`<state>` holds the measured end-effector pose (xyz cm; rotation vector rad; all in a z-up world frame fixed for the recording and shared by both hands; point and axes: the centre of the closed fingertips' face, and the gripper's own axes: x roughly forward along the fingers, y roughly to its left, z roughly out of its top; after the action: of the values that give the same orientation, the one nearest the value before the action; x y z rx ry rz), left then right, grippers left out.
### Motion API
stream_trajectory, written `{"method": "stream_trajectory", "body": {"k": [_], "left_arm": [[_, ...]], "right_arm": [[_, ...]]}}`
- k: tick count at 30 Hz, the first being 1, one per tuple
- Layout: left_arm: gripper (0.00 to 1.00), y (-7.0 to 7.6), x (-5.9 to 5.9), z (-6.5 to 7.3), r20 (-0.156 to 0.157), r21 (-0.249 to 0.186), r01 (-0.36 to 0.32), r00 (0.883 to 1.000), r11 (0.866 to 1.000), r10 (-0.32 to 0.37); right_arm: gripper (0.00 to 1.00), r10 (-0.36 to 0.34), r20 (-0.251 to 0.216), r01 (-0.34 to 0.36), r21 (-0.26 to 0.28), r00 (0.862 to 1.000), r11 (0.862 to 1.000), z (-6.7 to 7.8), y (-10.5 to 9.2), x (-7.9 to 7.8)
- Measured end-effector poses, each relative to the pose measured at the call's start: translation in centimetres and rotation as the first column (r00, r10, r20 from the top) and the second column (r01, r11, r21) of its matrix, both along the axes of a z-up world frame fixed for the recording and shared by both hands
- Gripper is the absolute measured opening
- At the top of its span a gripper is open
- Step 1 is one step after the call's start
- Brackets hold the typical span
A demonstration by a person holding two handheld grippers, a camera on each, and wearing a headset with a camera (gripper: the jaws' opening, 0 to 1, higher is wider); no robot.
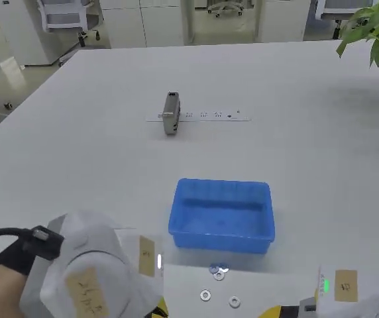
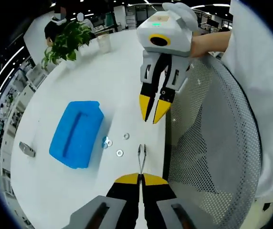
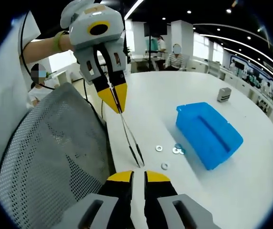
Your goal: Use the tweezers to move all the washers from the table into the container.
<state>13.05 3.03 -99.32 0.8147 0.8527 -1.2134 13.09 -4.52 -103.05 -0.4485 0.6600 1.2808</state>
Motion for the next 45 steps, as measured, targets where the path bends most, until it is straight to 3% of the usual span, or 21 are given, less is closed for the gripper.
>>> {"method": "stream_trajectory", "body": {"k": [4, 10, 28, 37, 45], "left_arm": [[0.0, -1.1, 0.0, 1.0, -0.007, -0.027, 0.01, 1.0, 1.0, -0.01], [0.0, -2.5, -0.2, 1.4, -0.008, -0.042, 0.046, 0.999, 0.998, -0.047], [0.0, -5.0, 0.0, 1.7, 0.003, -0.086, 0.131, 0.991, 0.988, -0.132], [0.0, -6.6, 0.0, 1.8, 0.011, -0.096, 0.184, 0.983, 0.978, -0.184], [0.0, -6.8, 1.2, 2.4, 0.069, -0.069, 0.218, 0.975, 0.974, -0.213]], "right_arm": [[0.05, 0.007, 0.002, -0.007, 0.0, 1.0, 1.0, 0.0, 0.1, -0.1], [0.07, 0.007, -0.004, -0.007, 0.031, 1.0, 0.999, 0.3, 0.6, 0.0], [0.11, 0.096, -0.003, -0.095, 0.043, 0.995, 0.995, -0.3, 3.0, -0.2], [0.08, 0.11, -0.019, -0.108, 0.063, 0.994, 0.992, -0.7, 3.6, 0.1], [0.06, 0.063, 0.002, -0.063, 0.077, 0.998, 0.995, -0.1, 3.2, 2.0]]}}
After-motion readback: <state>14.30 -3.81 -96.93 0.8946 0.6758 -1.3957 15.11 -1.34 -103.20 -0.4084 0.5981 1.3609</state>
